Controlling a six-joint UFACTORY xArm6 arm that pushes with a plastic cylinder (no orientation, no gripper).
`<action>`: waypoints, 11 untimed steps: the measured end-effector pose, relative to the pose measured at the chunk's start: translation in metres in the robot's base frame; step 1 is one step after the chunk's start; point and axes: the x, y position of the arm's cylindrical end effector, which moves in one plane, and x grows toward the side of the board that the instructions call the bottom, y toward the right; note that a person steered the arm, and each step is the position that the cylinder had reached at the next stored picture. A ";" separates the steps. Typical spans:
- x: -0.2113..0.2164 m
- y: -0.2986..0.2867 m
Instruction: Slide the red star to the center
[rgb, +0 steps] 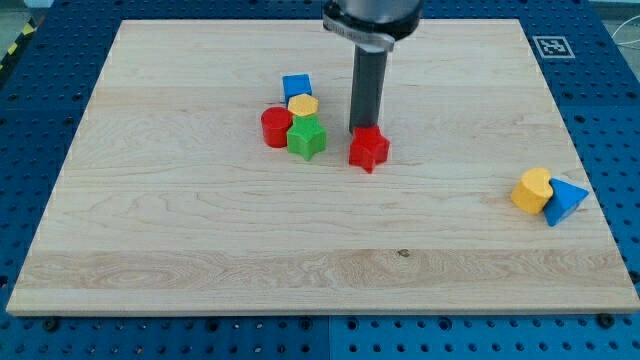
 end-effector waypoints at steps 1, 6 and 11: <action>0.031 0.000; 0.080 0.049; 0.040 0.003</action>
